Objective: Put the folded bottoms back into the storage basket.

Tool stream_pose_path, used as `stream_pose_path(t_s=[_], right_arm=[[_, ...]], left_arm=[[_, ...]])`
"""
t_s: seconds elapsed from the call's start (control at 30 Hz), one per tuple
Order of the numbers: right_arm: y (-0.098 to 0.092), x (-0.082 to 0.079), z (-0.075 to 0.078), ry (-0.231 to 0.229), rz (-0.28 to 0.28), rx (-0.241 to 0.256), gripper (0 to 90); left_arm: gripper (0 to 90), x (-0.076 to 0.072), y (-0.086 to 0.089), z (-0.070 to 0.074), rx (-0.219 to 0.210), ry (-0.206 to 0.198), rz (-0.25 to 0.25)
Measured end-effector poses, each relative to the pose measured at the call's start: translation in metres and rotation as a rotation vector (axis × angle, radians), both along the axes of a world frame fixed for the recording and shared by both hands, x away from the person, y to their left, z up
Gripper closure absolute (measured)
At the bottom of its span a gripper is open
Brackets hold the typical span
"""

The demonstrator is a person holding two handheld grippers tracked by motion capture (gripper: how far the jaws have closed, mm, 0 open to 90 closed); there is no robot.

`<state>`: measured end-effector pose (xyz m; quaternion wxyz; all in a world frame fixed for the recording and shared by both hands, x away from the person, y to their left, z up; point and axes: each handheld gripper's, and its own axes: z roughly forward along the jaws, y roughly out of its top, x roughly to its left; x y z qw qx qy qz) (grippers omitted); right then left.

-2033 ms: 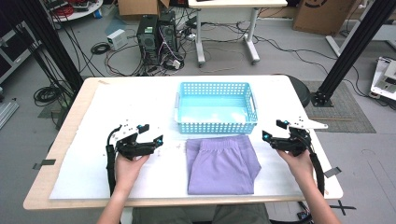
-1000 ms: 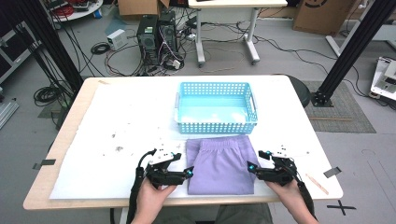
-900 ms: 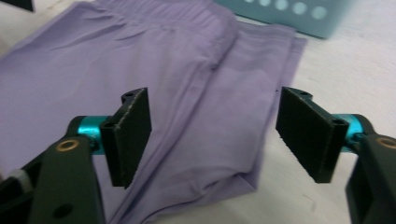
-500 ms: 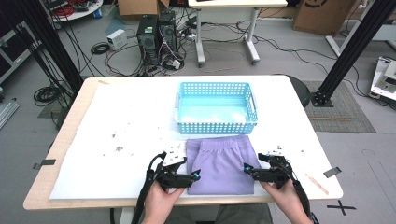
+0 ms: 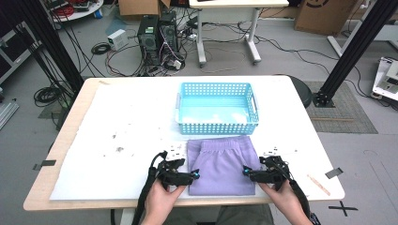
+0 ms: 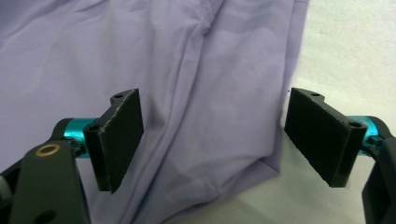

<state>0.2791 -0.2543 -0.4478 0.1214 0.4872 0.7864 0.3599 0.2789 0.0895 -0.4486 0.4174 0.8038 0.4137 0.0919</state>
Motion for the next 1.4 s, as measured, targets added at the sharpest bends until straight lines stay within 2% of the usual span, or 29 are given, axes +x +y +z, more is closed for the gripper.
stream_pose_path(t_s=[0.13,0.23,0.27,0.37,0.53,0.63,0.7,0.73,0.8,0.83,0.9,1.0,1.07,1.1,1.13,1.17,1.2,1.3,1.4], right_arm=[[0.003,0.0,0.0,0.01,0.001,0.013,23.3],[0.008,-0.002,0.001,-0.005,0.012,-0.006,35.4],[0.01,-0.002,0.001,-0.01,0.014,-0.015,36.7],[0.014,-0.003,0.001,-0.031,0.016,-0.045,46.7],[0.017,-0.004,0.0,-0.044,0.029,-0.049,62.5],[0.018,-0.004,0.0,-0.042,0.045,-0.045,68.8],[0.019,-0.004,0.001,-0.042,0.048,-0.045,69.5],[0.018,-0.004,0.0,-0.043,0.051,-0.042,69.4],[0.017,-0.004,0.0,-0.04,0.057,-0.033,69.0],[0.016,-0.004,0.0,-0.043,0.062,-0.031,68.7],[0.016,-0.005,0.0,-0.043,0.068,-0.029,67.0],[0.016,-0.005,0.0,-0.043,0.072,-0.032,66.2],[0.016,-0.005,0.0,-0.042,0.07,-0.026,66.2],[0.016,-0.005,0.0,-0.041,0.071,-0.024,66.2],[0.016,-0.004,0.0,-0.04,0.07,-0.023,66.3],[0.016,-0.004,0.0,-0.038,0.071,-0.022,66.3],[0.016,-0.004,0.0,-0.037,0.072,-0.02,66.4],[0.018,-0.005,0.0,-0.037,0.075,-0.018,67.7],[0.019,-0.004,0.0,-0.036,0.08,-0.021,75.1]], left_arm=[[41.3,0.002,-0.004,0.0,-0.005,0.0,-0.009],[47.0,0.002,-0.009,0.0,0.008,-0.016,-0.005],[48.2,0.002,-0.01,0.0,0.021,-0.019,-0.008],[51.5,0.001,-0.013,0.0,0.023,-0.026,0.014],[60.5,0.001,-0.016,0.0,0.044,-0.041,0.035],[66.2,0.002,-0.016,0.0,0.036,-0.034,0.04],[63.9,0.003,-0.015,0.0,0.027,-0.03,0.027],[58.2,0.001,-0.016,0.001,0.05,-0.037,0.023],[46.0,-0.002,-0.017,0.003,0.111,-0.058,0.047],[41.6,-0.003,-0.015,0.003,0.113,-0.056,0.055],[40.0,-0.004,-0.013,0.002,0.1,-0.053,0.059],[41.1,-0.005,-0.018,0.001,0.115,-0.061,0.078],[47.5,-0.005,-0.02,0.001,0.106,-0.063,0.093],[51.2,-0.004,-0.019,0.001,0.081,-0.053,0.086],[60.3,-0.002,-0.02,0.0,0.052,-0.037,0.079],[62.8,-0.002,-0.021,0.0,0.05,-0.036,0.087],[65.5,-0.002,-0.023,0.0,0.067,-0.049,0.079],[72.1,0.001,-0.024,0.0,0.044,-0.039,0.079],[78.9,0.003,-0.026,-0.001,0.039,-0.036,0.059]])
